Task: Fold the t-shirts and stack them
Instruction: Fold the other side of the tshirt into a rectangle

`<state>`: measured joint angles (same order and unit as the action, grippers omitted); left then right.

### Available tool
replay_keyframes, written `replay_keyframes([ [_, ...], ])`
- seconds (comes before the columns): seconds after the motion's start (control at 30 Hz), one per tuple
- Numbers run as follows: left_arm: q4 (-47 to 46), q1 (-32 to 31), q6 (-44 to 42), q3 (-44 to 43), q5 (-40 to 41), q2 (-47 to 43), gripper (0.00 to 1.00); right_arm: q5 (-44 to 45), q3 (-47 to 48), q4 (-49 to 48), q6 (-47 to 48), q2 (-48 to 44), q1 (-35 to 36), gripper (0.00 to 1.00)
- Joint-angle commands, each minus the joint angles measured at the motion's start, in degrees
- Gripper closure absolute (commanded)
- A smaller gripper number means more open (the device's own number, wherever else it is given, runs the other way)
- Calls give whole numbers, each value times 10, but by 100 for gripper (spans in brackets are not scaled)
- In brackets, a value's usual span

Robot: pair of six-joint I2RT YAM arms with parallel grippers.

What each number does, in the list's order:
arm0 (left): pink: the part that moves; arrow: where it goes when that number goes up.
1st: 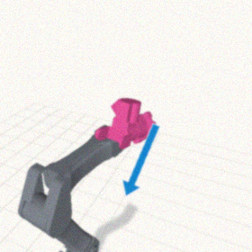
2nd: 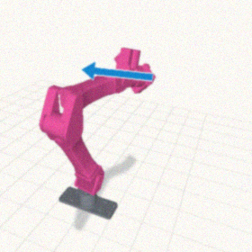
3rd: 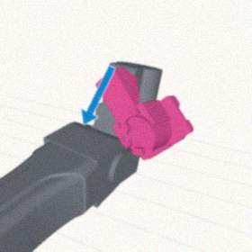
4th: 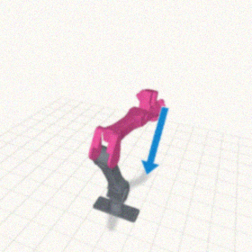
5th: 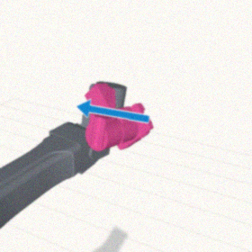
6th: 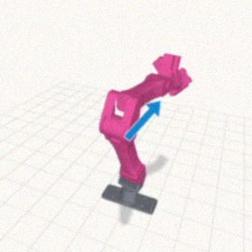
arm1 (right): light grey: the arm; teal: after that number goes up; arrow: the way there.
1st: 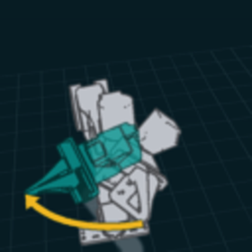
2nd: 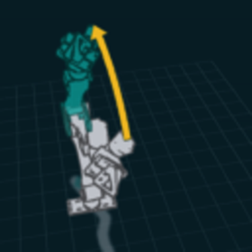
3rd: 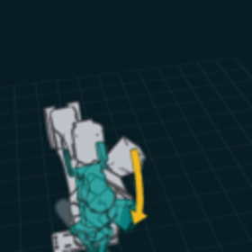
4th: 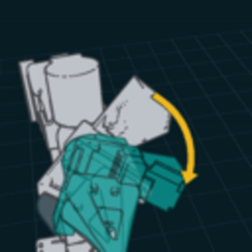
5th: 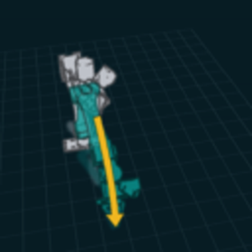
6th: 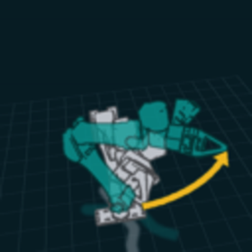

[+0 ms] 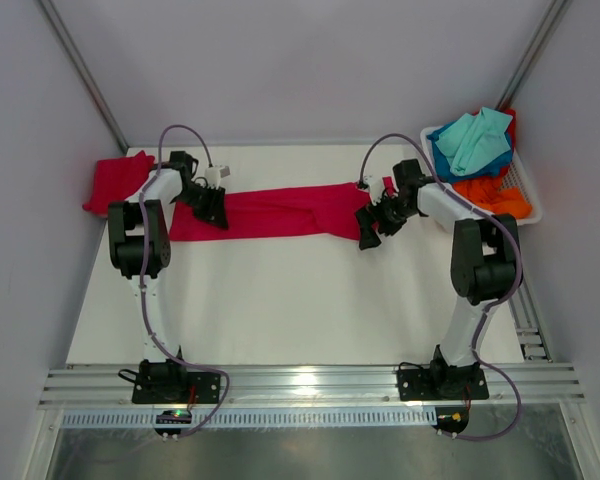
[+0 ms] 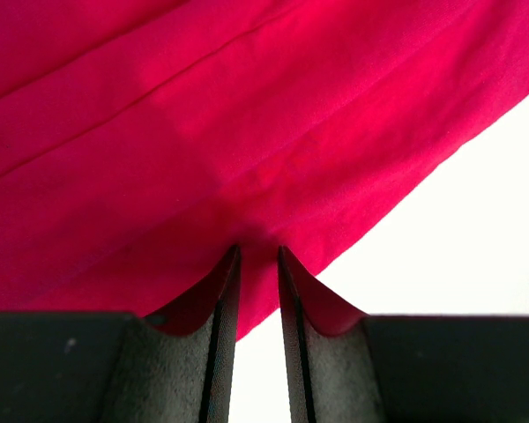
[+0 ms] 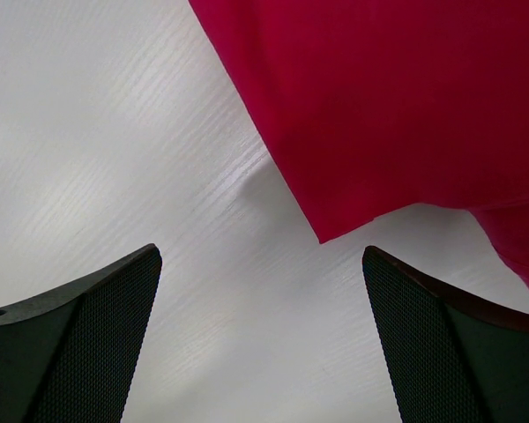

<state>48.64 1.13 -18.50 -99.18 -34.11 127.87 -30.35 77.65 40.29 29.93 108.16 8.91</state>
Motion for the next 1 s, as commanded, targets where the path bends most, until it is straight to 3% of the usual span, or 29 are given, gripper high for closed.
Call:
replay_keyframes([
  [0.0,-6,-4,-7,9,-8,-21,74,-2,8,-14,-5,13,1,1],
  [0.9,-9,-4,-6,16,-13,-7,75,-9,60,-27,-16,91,-3,1],
  [0.97,-7,-4,-7,14,-12,-7,74,-13,65,-24,-15,94,-2,5],
])
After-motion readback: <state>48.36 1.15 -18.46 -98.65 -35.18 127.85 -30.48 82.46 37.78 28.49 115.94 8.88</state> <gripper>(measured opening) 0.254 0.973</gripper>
